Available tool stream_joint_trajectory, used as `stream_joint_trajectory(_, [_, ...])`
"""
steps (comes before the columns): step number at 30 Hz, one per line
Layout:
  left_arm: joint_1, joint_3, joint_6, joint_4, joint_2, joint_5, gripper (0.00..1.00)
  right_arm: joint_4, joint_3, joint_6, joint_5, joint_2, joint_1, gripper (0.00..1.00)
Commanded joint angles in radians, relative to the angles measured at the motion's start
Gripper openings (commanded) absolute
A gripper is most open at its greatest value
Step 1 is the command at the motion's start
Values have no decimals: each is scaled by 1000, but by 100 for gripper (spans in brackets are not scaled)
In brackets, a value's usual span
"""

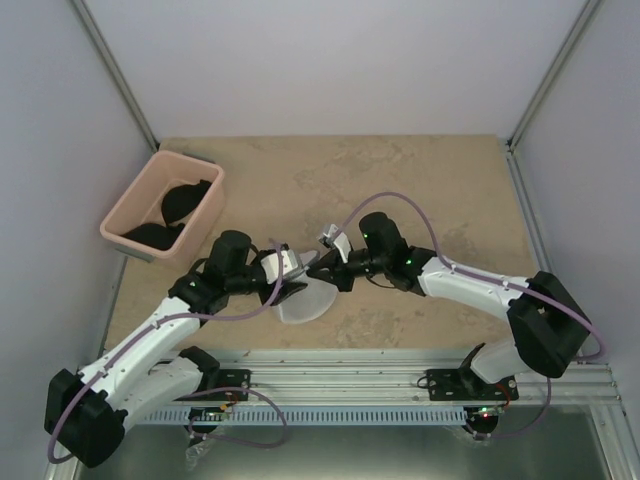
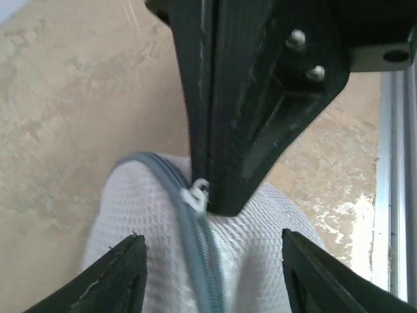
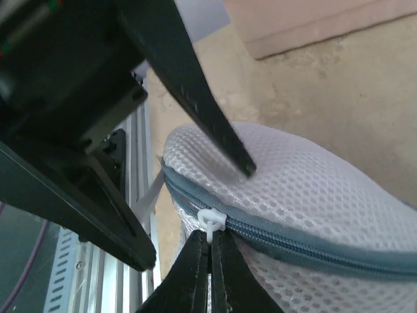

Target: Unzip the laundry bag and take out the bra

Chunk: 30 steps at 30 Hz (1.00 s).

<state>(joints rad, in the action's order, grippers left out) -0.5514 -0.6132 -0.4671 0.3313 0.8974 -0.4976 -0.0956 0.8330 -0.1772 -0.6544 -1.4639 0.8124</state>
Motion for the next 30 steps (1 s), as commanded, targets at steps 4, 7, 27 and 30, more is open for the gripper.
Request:
stream_joint_trajectory(4, [-2,26,49,-41,-8,73,29,-27,49,20,-23,10,6,1])
stream_joint_trajectory(7, [-2,28,-11,-49,-13,74,8,-9,44,39,-18,16,1,1])
stream_joint_trajectory(27, [-1,153,-534,-318,-57,239,0,56,-27,88,40,76,-381,1])
stream_joint_trajectory(30, [7,165,-605,-374,-34,270,0,23,-7,77,40,68,-406,0])
